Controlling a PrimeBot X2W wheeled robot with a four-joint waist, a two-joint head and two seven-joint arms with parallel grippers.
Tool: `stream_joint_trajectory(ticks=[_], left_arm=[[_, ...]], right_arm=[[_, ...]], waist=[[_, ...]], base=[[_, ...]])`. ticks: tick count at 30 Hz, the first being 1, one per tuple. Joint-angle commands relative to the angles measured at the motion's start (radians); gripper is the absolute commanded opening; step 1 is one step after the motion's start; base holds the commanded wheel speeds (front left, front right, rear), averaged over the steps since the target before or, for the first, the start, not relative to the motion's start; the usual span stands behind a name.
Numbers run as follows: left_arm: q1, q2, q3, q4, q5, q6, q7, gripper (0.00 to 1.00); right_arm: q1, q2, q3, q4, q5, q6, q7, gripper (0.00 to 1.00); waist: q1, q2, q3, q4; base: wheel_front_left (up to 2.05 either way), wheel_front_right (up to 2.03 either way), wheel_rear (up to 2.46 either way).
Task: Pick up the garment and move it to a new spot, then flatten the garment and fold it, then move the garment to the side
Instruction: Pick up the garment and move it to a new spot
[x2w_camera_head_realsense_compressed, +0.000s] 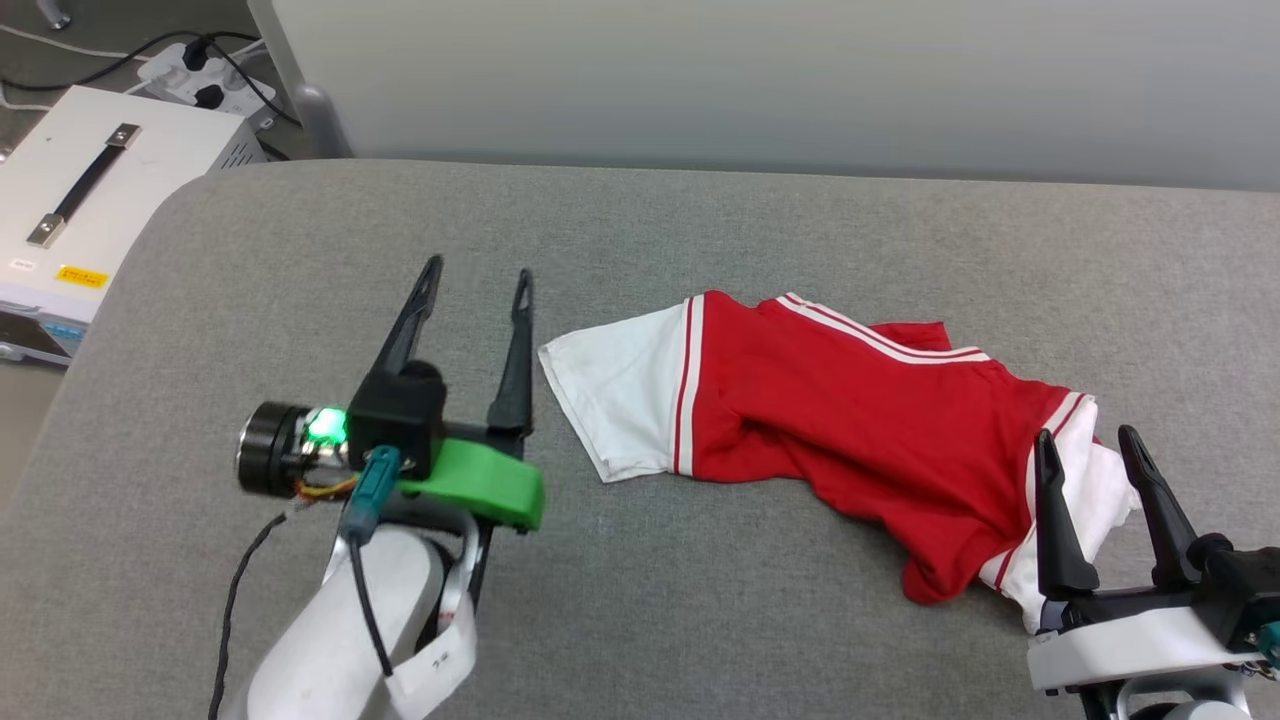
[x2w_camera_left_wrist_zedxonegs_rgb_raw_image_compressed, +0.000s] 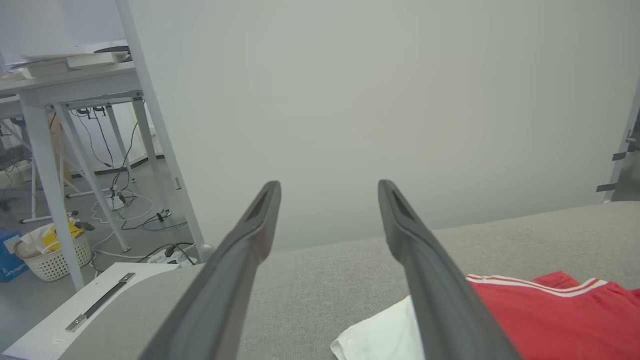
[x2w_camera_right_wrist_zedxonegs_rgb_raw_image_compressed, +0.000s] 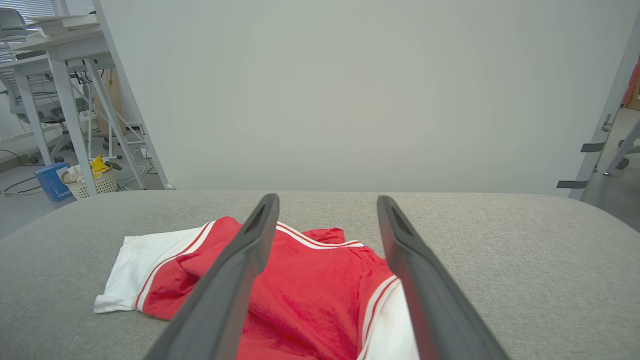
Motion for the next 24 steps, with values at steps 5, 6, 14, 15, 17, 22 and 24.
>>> stream_joint_trajectory(ticks=[5,6,14,15,17,22,24], left_arm=[[0.171,-0.001,0.124,-0.047,0.037,-0.024,-0.006,1.0],[0.194,-0.006,0.14,-0.055,0.043,-0.034,-0.006,1.0],[0.348,-0.077,0.253,-0.072,0.117,-0.117,-0.006,1.0],[0.363,-0.09,0.262,-0.069,0.126,-0.127,-0.006,1.0],[0.382,-0.11,0.276,-0.062,0.141,-0.144,-0.006,1.0],[0.42,-0.158,0.305,-0.045,0.186,-0.185,-0.006,1.0],[0.431,-0.17,0.317,-0.041,0.199,-0.198,-0.006,1.0]], right_arm=[[0.023,-0.002,0.005,0.01,-0.011,-0.001,-0.005,1.0],[0.025,-0.002,0.005,0.011,-0.012,-0.001,-0.005,1.0],[0.043,-0.002,0.007,0.018,-0.018,-0.001,-0.005,1.0],[0.047,-0.002,0.008,0.019,-0.018,-0.001,-0.005,1.0],[0.055,-0.002,0.009,0.02,-0.018,-0.001,-0.005,1.0],[0.077,-0.002,0.009,0.028,-0.014,-0.001,-0.005,1.0],[0.085,-0.002,0.01,0.032,-0.013,-0.001,-0.005,1.0]], waist=[[0.0,0.0,-0.023,0.005],[0.0,0.0,-0.025,0.005],[0.0,0.0,-0.048,0.009],[0.0,0.0,-0.053,0.009],[0.0,0.0,-0.059,0.01],[0.0,0.0,-0.079,0.015],[0.0,0.0,-0.087,0.017]], base=[[0.0,0.0,0.0],[0.0,0.0,0.0],[0.0,0.0,0.0],[0.0,0.0,0.0],[0.0,0.0,0.0],[0.0,0.0,0.0],[0.0,0.0,0.0]])
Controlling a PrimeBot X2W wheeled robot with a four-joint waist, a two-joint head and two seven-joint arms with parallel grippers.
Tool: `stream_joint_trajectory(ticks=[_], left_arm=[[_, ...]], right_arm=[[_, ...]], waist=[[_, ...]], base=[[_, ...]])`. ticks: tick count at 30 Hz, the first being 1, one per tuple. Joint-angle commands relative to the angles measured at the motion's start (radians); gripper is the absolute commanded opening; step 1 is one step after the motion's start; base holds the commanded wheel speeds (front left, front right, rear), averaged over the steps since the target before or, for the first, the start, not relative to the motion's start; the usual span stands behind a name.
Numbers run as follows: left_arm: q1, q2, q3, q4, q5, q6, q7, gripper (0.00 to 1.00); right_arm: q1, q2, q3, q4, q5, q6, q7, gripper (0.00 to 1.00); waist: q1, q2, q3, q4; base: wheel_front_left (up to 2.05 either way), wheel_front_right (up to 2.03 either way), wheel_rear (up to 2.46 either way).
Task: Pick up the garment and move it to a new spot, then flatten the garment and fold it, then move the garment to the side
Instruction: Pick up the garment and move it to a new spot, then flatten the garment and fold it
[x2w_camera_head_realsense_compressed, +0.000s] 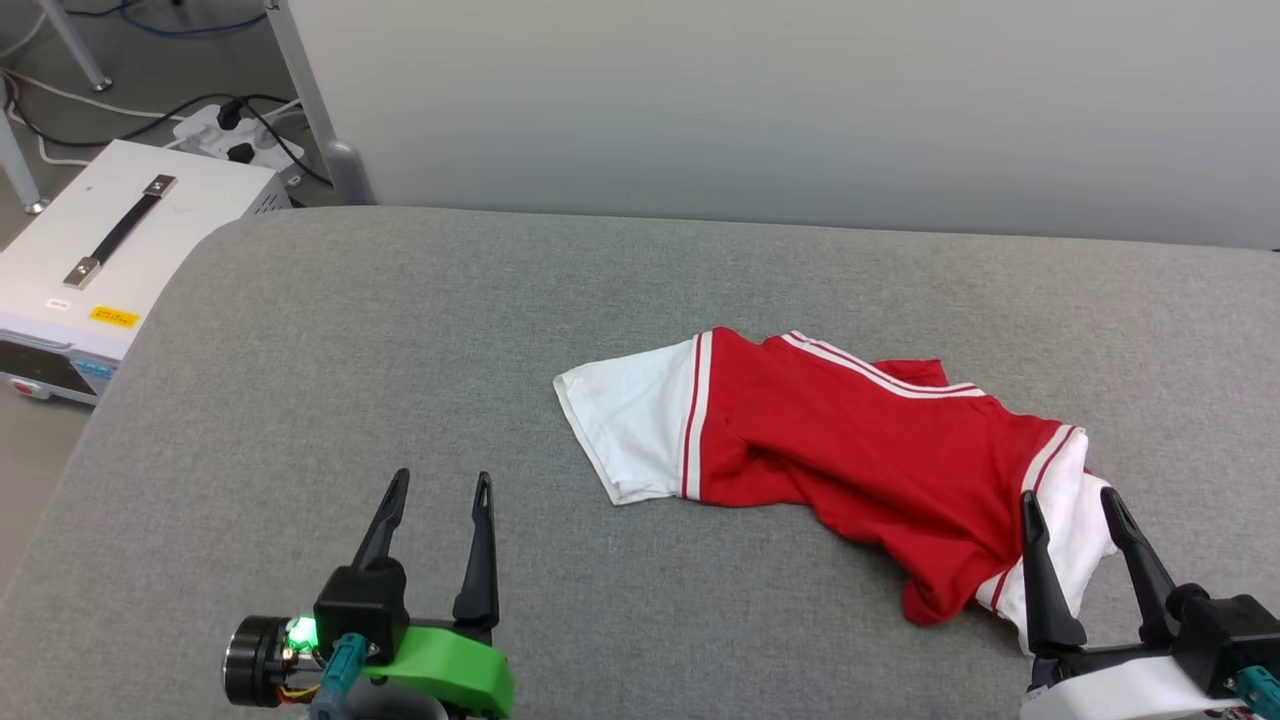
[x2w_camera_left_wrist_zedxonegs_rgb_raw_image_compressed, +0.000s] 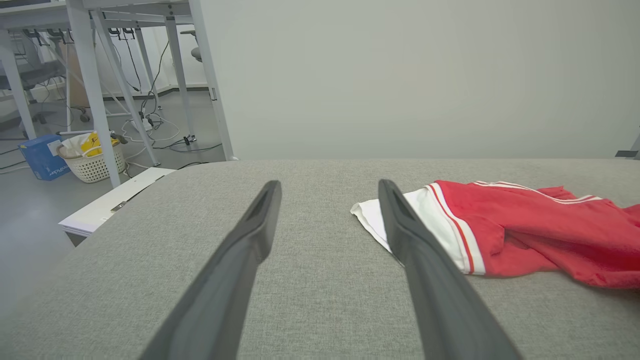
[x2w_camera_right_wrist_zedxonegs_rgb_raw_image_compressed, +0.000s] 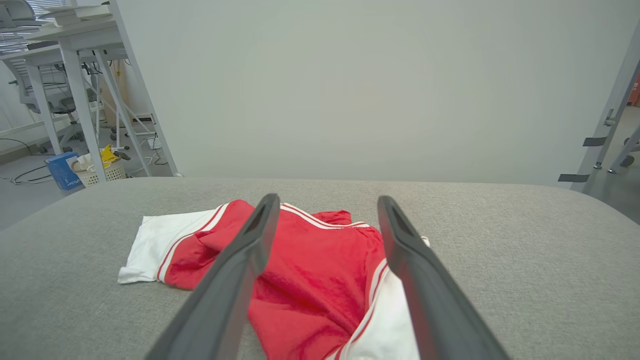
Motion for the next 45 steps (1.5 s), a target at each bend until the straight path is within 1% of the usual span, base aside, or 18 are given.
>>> stream_joint_trajectory(ticks=[1,5,13,31,36,41,45], left_arm=[[0.022,-0.009,0.011,0.003,0.014,-0.011,-0.006,1.0],[0.043,-0.024,0.037,0.008,0.033,-0.031,-0.006,1.0],[0.067,-0.044,0.081,0.009,0.061,-0.056,-0.006,1.0],[0.076,-0.066,0.126,0.015,0.096,-0.087,-0.006,1.0],[0.072,-0.069,0.131,0.017,0.101,-0.09,-0.006,1.0],[0.068,-0.073,0.134,0.013,0.104,-0.09,-0.006,1.0],[0.058,-0.075,0.133,0.011,0.107,-0.092,-0.006,1.0]], right_arm=[[0.018,-0.001,0.002,0.005,-0.007,-0.001,-0.005,1.0],[0.03,-0.001,0.003,0.01,-0.006,-0.001,-0.005,1.0],[0.043,-0.001,-0.004,0.019,-0.002,-0.001,-0.005,1.0],[0.038,-0.001,-0.007,0.029,0.006,-0.001,-0.005,1.0],[0.015,-0.001,-0.049,0.015,-0.008,-0.001,-0.005,1.0],[-0.054,-0.004,-0.111,-0.046,-0.076,-0.001,-0.005,1.0],[-0.138,-0.071,-0.158,-0.103,-0.09,-0.001,-0.005,1.0]], waist=[[0.0,0.0,-0.01,0.003],[0.0,0.0,-0.021,0.006],[0.0,0.0,-0.027,0.012],[0.0,0.0,-0.021,0.005],[0.0,0.0,-0.018,0.002],[0.0,0.0,-0.004,-0.011],[0.0,0.0,0.013,-0.023]], base=[[0.0,0.0,0.0],[0.0,0.0,0.0],[0.0,0.0,0.0],[0.0,0.0,0.0],[0.0,0.0,0.0],[0.0,0.0,0.0],[0.0,0.0,0.0]])
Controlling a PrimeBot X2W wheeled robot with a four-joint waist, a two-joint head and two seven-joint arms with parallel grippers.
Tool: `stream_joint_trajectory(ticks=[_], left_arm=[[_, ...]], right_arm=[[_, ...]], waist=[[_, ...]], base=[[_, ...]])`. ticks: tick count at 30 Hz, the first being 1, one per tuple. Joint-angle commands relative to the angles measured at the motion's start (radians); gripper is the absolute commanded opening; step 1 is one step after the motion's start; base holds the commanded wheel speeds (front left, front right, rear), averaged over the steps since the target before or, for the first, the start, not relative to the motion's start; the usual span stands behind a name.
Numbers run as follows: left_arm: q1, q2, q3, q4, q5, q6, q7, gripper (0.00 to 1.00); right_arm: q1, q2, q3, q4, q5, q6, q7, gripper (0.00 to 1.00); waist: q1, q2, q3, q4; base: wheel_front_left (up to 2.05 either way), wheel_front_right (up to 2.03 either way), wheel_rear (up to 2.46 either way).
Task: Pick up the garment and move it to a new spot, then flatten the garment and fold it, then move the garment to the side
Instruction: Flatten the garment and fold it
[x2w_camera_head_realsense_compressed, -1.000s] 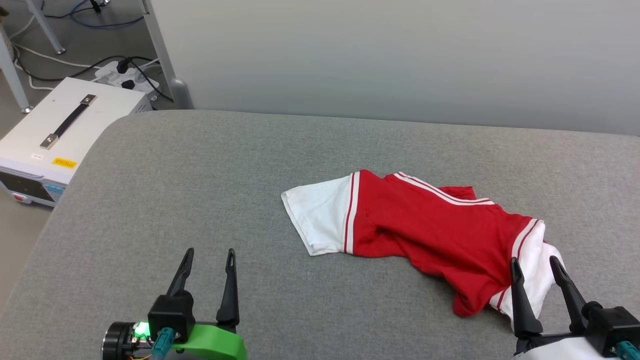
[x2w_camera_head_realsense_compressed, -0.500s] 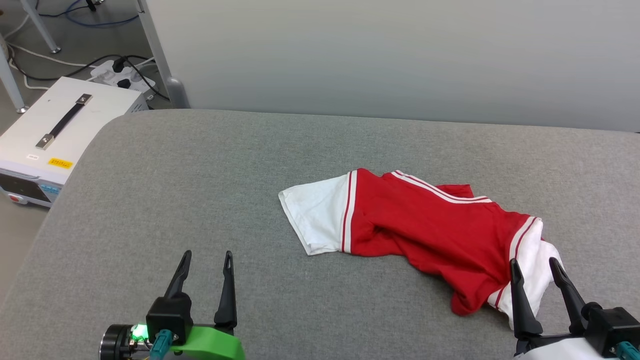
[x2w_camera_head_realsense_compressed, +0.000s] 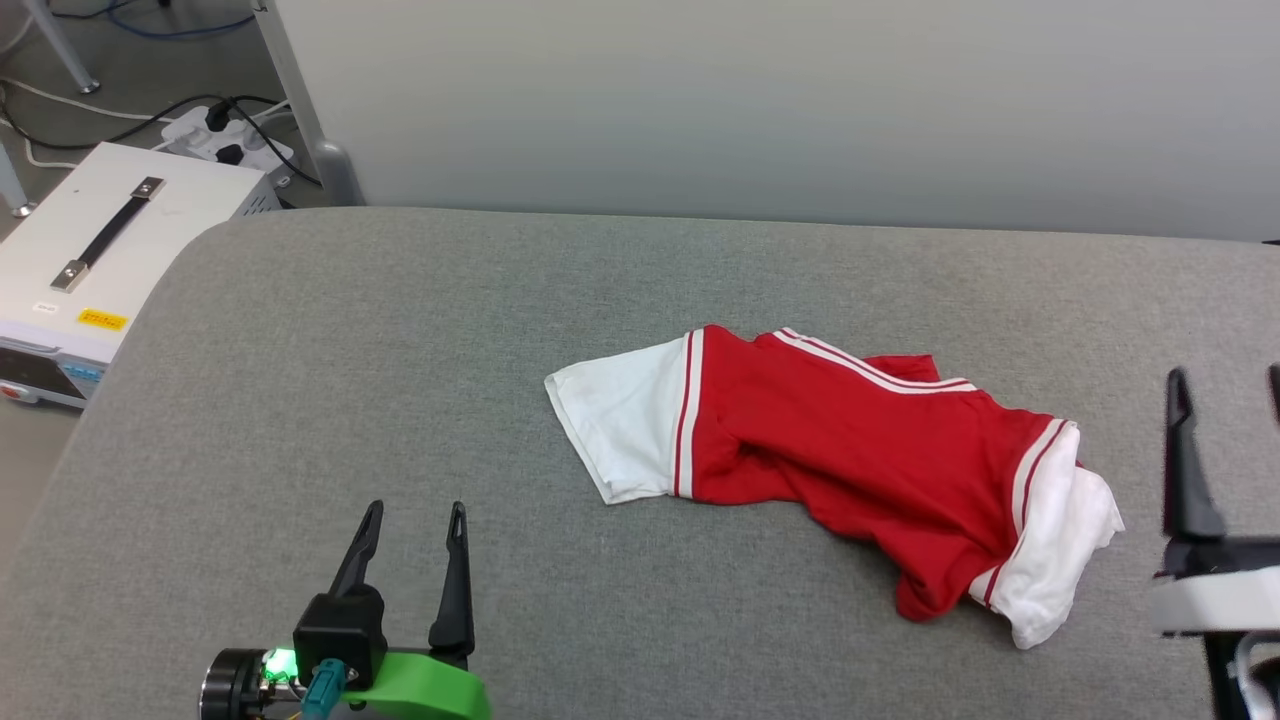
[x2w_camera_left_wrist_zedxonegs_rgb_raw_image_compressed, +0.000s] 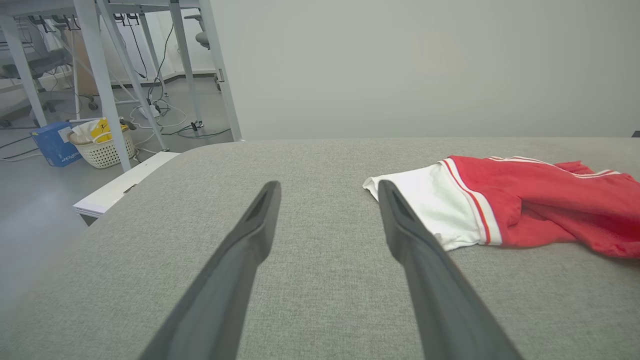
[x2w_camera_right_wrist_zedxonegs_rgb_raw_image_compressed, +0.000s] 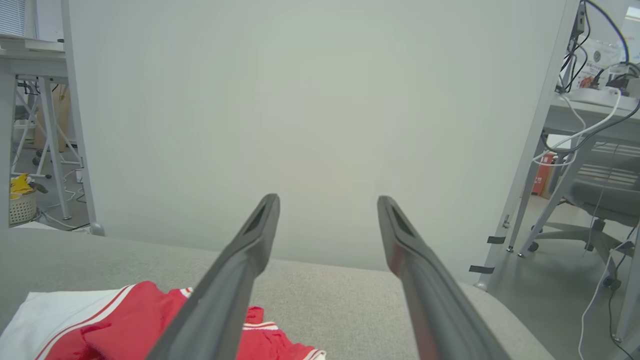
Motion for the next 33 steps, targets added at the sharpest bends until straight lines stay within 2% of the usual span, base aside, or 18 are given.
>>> stream_joint_trajectory(ticks=[1,6,10,13,19,22,27,33], left_arm=[[-0.005,-0.005,0.003,-0.002,0.009,-0.005,-0.006,1.0],[-0.018,-0.007,0.002,-0.004,0.012,-0.008,-0.006,1.0],[-0.03,-0.008,0.001,-0.006,0.015,-0.008,-0.006,1.0],[-0.034,-0.009,-0.001,-0.007,0.016,-0.007,-0.006,1.0],[-0.05,-0.01,-0.003,-0.013,0.017,-0.005,-0.006,1.0],[-0.063,-0.011,-0.004,-0.017,0.015,-0.004,-0.006,1.0],[-0.087,-0.011,-0.012,-0.023,0.013,-0.002,-0.006,1.0],[-0.134,-0.012,-0.024,-0.026,0.008,0.001,-0.006,1.0]], right_arm=[[-0.038,-0.031,-0.012,-0.015,0.006,-0.001,-0.005,1.0],[-0.103,-0.159,0.019,0.013,0.041,-0.001,-0.005,1.0],[-0.152,-0.317,0.137,0.124,0.141,-0.001,0.039,1.0],[-0.177,-0.389,0.214,0.148,0.237,-0.001,0.157,1.0],[-0.196,-0.576,0.388,0.167,0.484,-0.001,0.501,1.0],[-0.208,-0.644,0.456,0.179,0.592,-0.001,0.651,1.0],[-0.254,-0.69,0.523,0.21,0.682,-0.001,0.818,1.0],[-0.326,-0.674,0.574,0.291,0.7,-0.001,0.87,1.0]], waist=[[0.0,-0.0001,0.013,-0.01],[0.0,-0.0001,0.031,-0.019],[0.0,-0.0001,0.046,-0.024],[0.0,-0.0001,0.05,-0.025],[0.0,-0.0001,0.079,-0.022],[0.0,-0.0001,0.101,-0.018],[0.0,-0.0001,0.151,-0.006],[0.0,-0.0001,0.223,0.02]], base=[[0.0,0.0,0.0],[0.0,0.0,0.0],[0.0,0.0,0.0],[0.0,0.0,0.0],[0.0,0.0,0.0],[0.0,0.0,0.0],[0.0,0.0,0.0],[0.0,0.0,0.0]])
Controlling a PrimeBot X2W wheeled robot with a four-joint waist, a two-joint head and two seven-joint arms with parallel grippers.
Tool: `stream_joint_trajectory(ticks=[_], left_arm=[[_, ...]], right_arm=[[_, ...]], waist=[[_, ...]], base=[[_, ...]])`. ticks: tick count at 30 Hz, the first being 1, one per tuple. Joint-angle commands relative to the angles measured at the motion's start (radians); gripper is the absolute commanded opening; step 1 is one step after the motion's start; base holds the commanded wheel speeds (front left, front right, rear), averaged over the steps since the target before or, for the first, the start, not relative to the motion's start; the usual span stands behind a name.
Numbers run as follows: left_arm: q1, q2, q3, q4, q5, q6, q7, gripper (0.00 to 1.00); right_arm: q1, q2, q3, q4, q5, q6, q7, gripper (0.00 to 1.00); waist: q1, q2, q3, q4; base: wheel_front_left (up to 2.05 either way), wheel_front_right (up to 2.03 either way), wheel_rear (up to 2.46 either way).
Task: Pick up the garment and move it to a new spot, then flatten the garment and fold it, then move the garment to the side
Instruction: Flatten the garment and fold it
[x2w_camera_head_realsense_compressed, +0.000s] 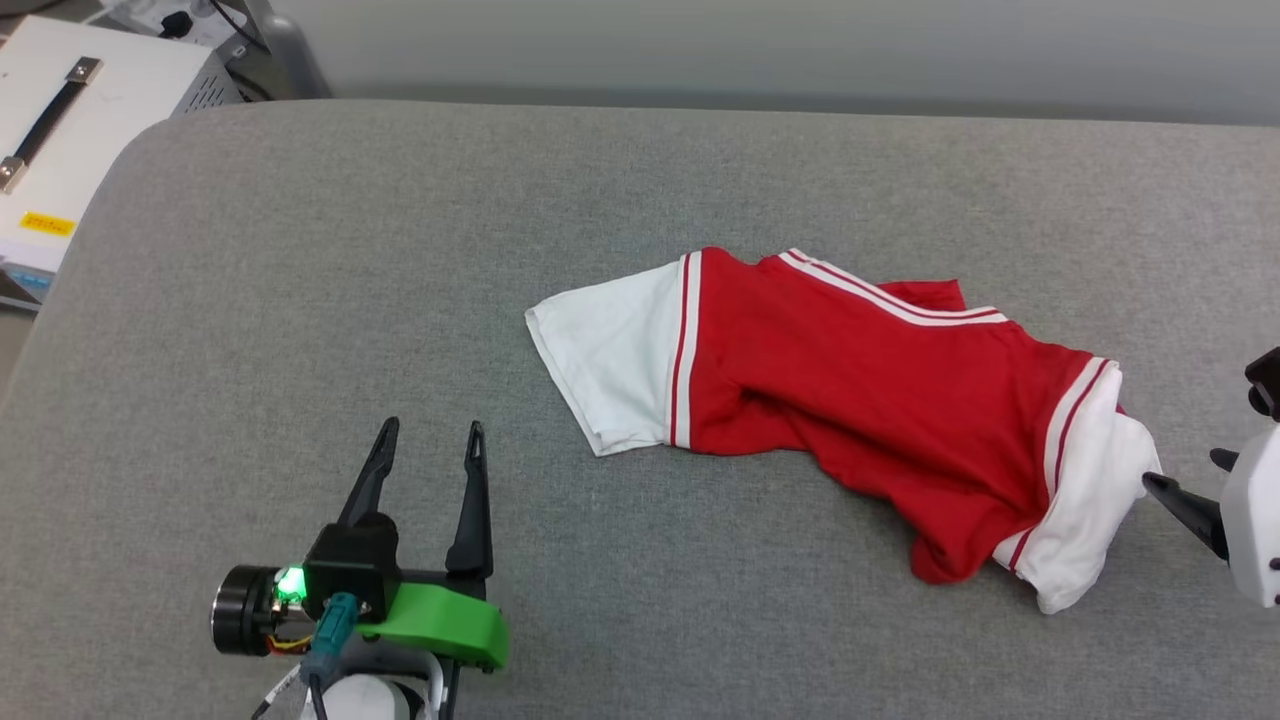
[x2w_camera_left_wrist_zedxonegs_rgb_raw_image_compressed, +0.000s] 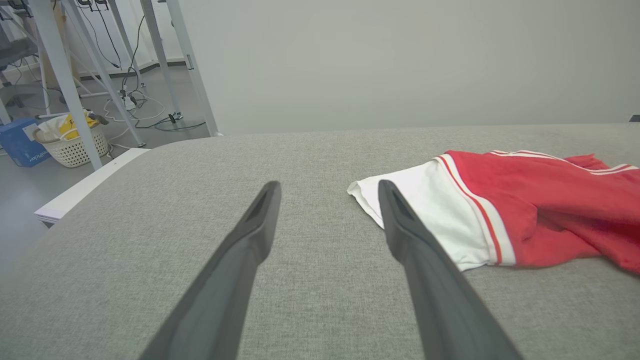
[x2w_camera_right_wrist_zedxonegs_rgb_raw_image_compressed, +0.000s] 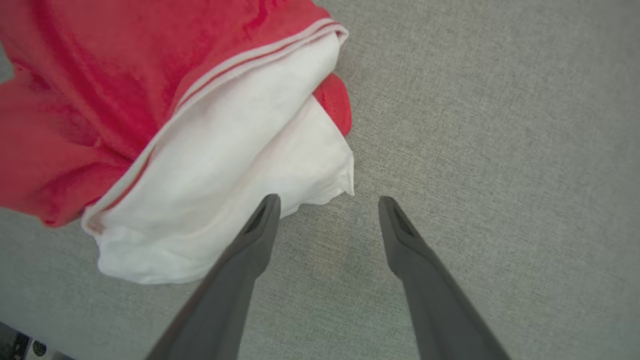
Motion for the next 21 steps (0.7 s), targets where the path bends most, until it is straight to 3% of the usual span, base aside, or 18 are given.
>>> stream_joint_trajectory(ticks=[1,10,11,12,13,21], left_arm=[[-0.025,-0.005,-0.002,-0.005,-0.003,0.007,-0.006,1.0],[-0.057,-0.005,-0.004,0.001,-0.01,0.017,-0.006,1.0],[-0.056,-0.005,-0.003,0.001,-0.011,0.019,-0.006,1.0],[-0.054,-0.005,-0.002,0.002,-0.011,0.022,-0.006,1.0],[-0.052,-0.005,-0.001,0.004,-0.012,0.022,-0.006,1.0],[-0.043,-0.005,-0.008,0.008,-0.019,0.027,-0.006,1.0]], right_arm=[[-0.022,0.011,0.018,0.027,0.001,-0.001,0.001,1.0],[-0.054,0.05,0.172,0.202,0.0,-0.001,-0.026,1.0],[-0.056,0.049,0.182,0.211,0.004,-0.001,-0.034,0.94],[-0.059,0.048,0.193,0.22,0.01,-0.001,-0.045,0.4],[-0.062,0.045,0.201,0.228,0.016,-0.001,-0.059,0.0],[-0.087,-0.017,0.169,0.232,0.093,-0.001,-0.143,0.0]], waist=[[-0.0001,-0.0001,0.049,0.025],[-0.0001,-0.0001,0.084,0.036],[-0.0001,-0.0001,0.081,0.033],[-0.0001,-0.0001,0.077,0.028],[-0.0001,-0.0001,0.071,0.023],[-0.0001,-0.0001,0.036,0.003]], base=[[0.0,0.0,0.0],[0.0,0.0,0.0],[0.0,0.0,0.0],[0.0,0.0,0.0],[0.0,0.0,0.0],[0.0,0.0,0.0]])
